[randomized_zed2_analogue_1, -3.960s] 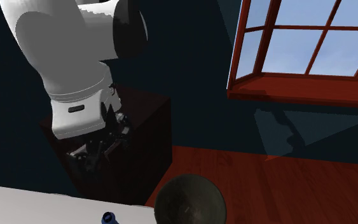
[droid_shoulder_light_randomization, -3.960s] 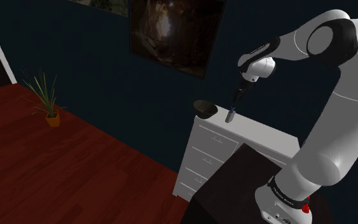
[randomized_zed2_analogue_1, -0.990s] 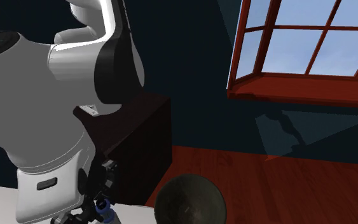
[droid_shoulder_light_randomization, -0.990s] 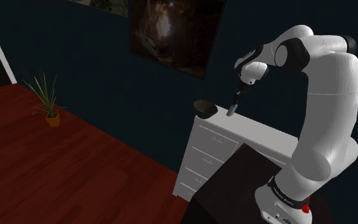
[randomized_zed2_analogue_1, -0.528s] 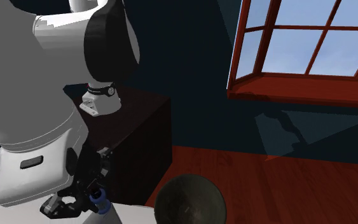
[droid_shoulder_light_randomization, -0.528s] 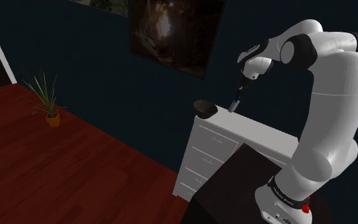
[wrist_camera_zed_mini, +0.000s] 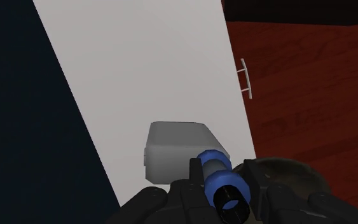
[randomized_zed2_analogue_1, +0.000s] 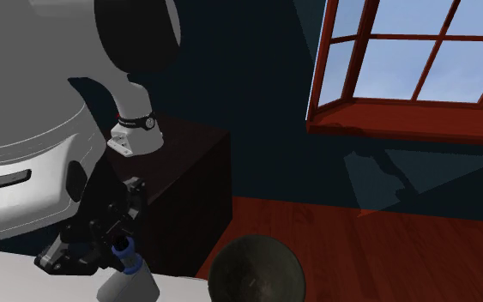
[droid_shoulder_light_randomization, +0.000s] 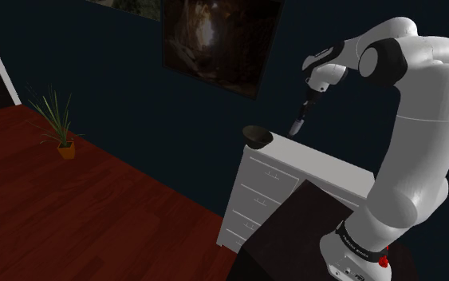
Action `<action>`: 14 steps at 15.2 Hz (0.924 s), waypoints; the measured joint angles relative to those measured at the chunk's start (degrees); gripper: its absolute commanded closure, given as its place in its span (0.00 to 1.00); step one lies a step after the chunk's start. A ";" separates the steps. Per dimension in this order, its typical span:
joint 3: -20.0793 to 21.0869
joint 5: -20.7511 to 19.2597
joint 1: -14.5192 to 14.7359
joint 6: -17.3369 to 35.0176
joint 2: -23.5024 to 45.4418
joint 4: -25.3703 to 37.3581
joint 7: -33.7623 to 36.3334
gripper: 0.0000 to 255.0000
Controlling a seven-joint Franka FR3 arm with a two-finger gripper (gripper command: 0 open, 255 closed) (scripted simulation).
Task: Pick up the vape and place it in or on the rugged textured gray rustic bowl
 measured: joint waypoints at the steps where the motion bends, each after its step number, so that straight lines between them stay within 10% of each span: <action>1: -0.14 -0.25 0.00 -0.58 -0.29 0.34 0.12 1.00; 14: 1.55 -2.18 5.76 -5.97 -1.80 5.88 9.91 1.00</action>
